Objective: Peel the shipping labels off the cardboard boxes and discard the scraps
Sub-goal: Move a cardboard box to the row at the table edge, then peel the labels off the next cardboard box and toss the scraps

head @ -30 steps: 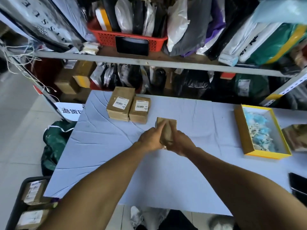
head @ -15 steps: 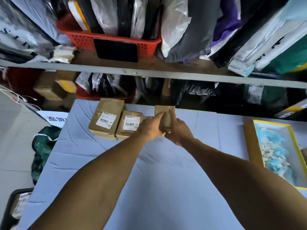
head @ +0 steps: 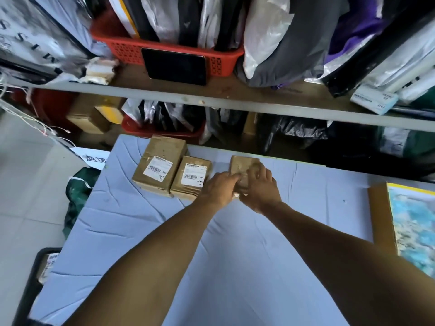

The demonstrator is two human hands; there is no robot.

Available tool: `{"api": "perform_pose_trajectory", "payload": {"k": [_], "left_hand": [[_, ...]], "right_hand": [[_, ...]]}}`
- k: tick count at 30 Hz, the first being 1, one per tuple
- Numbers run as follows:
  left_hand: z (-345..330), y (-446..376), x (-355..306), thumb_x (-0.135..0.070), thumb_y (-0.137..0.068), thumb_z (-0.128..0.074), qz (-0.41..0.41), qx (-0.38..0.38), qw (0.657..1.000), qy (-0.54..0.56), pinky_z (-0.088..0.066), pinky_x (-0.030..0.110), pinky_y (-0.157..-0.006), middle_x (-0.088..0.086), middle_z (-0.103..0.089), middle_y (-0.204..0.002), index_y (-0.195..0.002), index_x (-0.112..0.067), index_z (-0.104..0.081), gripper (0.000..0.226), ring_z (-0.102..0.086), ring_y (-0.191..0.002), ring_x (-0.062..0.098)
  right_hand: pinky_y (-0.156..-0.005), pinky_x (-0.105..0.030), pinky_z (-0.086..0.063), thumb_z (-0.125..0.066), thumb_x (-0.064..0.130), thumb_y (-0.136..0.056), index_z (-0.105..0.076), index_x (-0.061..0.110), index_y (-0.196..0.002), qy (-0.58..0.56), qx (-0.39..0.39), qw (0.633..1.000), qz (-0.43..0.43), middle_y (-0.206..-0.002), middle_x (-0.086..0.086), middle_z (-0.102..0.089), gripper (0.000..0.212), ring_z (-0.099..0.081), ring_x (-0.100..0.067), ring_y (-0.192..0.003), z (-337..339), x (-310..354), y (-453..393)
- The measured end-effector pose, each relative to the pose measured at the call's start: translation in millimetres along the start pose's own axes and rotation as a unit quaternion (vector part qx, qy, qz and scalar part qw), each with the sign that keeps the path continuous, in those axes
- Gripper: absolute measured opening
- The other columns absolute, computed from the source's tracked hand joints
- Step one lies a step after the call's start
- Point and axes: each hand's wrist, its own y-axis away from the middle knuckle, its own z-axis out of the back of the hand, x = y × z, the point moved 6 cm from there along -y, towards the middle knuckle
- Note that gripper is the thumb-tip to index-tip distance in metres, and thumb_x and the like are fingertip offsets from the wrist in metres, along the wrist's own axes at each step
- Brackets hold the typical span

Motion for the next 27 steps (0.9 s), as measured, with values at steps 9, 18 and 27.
{"api": "perform_pose_trajectory", "payload": {"k": [9, 18, 27], "left_hand": [[56, 68, 134, -0.055, -0.076, -0.069, 0.098, -0.066, 0.99, -0.079, -0.024, 0.052, -0.116, 0.014, -0.009, -0.161, -0.152, -0.031, -0.014, 0.097, -0.008, -0.147, 0.039], [61, 98, 257, -0.053, -0.067, -0.081, 0.176, 0.021, 0.984, 0.002, -0.025, 0.048, -0.115, 0.018, 0.0, -0.162, -0.151, -0.046, 0.007, 0.121, -0.003, -0.148, 0.039], [46, 102, 284, -0.02, -0.079, -0.078, 0.074, -0.097, 0.98, 0.158, -0.047, 0.039, -0.097, 0.013, -0.059, -0.132, -0.153, -0.032, -0.024, 0.092, -0.057, -0.119, 0.033]], "right_hand": [[-0.11, -0.039, -0.028, -0.064, 0.043, -0.083, -0.028, 0.013, -0.147, -0.028, -0.026, 0.987, 0.157, -0.147, -0.015, -0.038, 0.079, -0.034, -0.033, -0.134, 17, 122, -14], [-0.115, -0.053, -0.019, -0.068, 0.053, -0.075, 0.002, 0.023, -0.153, 0.007, 0.043, 0.992, 0.117, -0.15, -0.023, -0.021, 0.11, -0.014, -0.039, -0.144, -38, 220, -34], [-0.12, -0.047, -0.011, -0.07, 0.033, -0.077, -0.004, 0.021, -0.154, -0.042, 0.001, 0.996, 0.083, -0.156, -0.016, -0.02, 0.102, -0.009, -0.035, -0.147, -48, 252, -37]]}}
